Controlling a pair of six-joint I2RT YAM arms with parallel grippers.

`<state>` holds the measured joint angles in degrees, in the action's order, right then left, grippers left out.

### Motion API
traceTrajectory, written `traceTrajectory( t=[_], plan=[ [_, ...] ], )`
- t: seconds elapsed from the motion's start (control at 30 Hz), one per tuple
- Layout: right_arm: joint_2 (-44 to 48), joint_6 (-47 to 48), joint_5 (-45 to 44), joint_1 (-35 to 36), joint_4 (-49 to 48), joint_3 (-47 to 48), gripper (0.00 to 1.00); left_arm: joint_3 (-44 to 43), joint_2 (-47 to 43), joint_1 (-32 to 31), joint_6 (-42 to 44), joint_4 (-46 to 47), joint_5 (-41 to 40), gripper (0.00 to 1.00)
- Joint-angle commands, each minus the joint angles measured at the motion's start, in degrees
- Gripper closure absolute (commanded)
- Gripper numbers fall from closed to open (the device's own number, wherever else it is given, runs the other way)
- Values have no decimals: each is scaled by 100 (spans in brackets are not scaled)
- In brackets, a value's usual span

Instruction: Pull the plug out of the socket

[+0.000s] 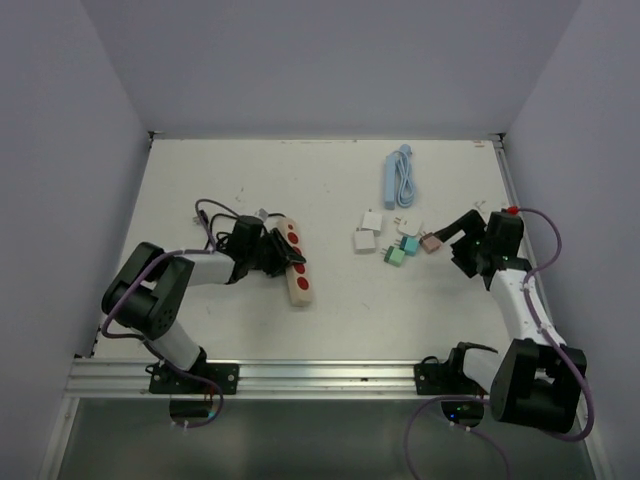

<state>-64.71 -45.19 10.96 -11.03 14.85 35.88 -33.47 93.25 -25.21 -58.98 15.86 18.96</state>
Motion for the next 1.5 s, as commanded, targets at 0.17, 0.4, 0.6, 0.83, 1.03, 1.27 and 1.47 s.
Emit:
traceTrajectory(
  t=[0.17, 0.4, 0.6, 0.83, 1.03, 1.27, 1.47],
  plan=[
    [494, 344, 362, -22, 598, 332, 12, -967, 562, 789, 906, -1945, -648, 92],
    [547, 458, 775, -22, 677, 587, 13, -1407, 659, 1422, 1388, -2315, -754, 67],
    [573, 467, 1022, -13, 686, 736, 13, -1723, 975, 1765, 1679, -2166, -288, 38],
    [661, 590, 1215, -5, 905, 1078, 13, -1540, 642, 1985, 1565, -2192, -244, 25],
    [731, 810, 1180, 39, 1327, 1562, 13, -1258, -210, 2055, 1626, -2526, -402, 19],
    [951, 1065, 978, 83, 2020, 2116, 11, -1188, -1562, 2055, 1811, -3236, -569, 18],
    [1074, 1328, 715, 232, 2679, 2862, 11, -1775, -2722, 2055, 2127, -4185, -875, 18]
  ],
)
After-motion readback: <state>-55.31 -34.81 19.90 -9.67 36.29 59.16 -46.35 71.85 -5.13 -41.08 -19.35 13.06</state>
